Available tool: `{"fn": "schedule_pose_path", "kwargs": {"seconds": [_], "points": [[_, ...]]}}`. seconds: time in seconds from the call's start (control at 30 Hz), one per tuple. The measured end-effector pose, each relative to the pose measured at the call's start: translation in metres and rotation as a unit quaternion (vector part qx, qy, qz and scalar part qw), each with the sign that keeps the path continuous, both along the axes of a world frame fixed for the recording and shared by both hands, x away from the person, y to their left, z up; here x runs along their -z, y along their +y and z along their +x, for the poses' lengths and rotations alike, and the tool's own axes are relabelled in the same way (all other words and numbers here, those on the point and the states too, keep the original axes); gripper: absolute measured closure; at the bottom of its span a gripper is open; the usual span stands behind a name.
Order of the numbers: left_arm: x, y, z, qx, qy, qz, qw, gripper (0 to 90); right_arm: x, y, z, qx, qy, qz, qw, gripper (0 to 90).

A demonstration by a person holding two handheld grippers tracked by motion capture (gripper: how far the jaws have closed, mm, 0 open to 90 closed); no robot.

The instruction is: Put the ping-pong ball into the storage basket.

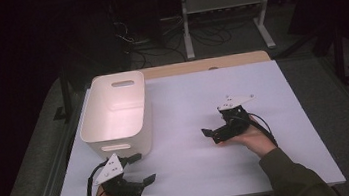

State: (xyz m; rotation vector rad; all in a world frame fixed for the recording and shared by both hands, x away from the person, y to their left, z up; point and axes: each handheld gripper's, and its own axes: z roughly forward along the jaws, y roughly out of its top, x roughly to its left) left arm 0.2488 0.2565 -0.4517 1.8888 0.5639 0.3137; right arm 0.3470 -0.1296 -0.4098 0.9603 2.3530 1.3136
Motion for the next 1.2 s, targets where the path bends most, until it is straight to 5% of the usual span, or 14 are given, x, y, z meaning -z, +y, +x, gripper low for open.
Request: {"fn": "schedule_pose_path", "kwargs": {"seconds": [1.2], "points": [[0.0, 0.0, 0.0, 0.001, -0.002, -0.001, 1.0, 14.0, 0.014, -0.008, -0.004, -0.009, 0.025, -0.035, 0.999, 0.0]]}}
